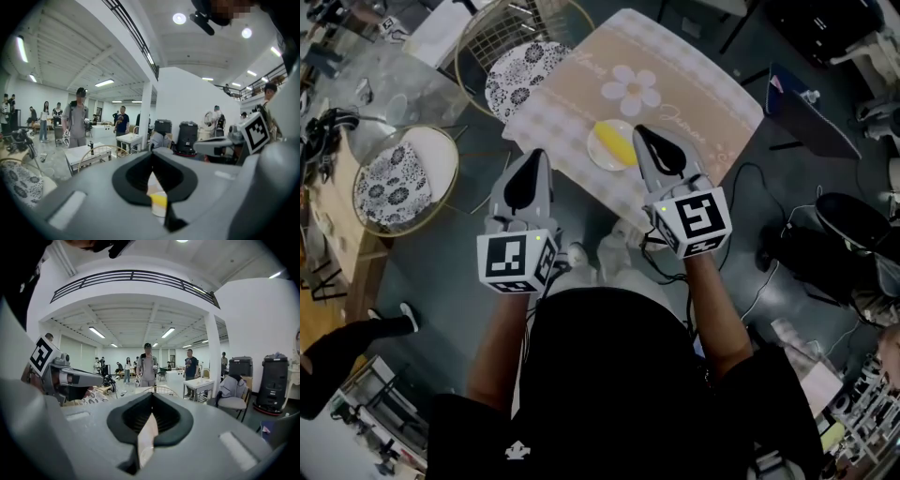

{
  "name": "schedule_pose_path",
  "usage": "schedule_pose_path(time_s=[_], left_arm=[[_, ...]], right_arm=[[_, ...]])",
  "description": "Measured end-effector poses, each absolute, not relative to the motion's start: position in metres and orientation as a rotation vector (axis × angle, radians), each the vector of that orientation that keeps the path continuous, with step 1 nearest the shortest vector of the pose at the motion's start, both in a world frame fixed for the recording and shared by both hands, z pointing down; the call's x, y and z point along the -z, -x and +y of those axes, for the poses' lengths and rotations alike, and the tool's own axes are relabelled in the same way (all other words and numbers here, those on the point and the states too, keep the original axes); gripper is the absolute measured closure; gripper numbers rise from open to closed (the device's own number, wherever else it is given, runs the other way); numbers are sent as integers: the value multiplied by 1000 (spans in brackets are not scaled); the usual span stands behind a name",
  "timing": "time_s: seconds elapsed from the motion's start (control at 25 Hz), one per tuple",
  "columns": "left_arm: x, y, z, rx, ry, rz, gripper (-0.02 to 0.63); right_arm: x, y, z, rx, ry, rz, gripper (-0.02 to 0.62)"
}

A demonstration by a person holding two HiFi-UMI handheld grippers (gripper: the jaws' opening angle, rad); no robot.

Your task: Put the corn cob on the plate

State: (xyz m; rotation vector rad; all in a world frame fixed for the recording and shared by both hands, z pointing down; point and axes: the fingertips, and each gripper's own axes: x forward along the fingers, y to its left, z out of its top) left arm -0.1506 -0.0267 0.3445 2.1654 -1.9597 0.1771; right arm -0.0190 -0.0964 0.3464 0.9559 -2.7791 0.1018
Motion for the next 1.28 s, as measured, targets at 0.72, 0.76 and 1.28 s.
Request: schedule_pose_path(time_s=[0.72, 0.76, 1.28], left_arm=[[-316, 173, 47, -108, -2333, -1877, 598], [-314, 172, 50, -102, -2347, -1866, 598], [-298, 148, 82, -90, -2492, -1781, 598]], right_arm=[[-298, 41, 2, 8, -1138, -2755, 593], [-295, 41, 7, 10, -1150, -2752, 594], [-284, 31, 54, 28, -1243, -2736, 594]])
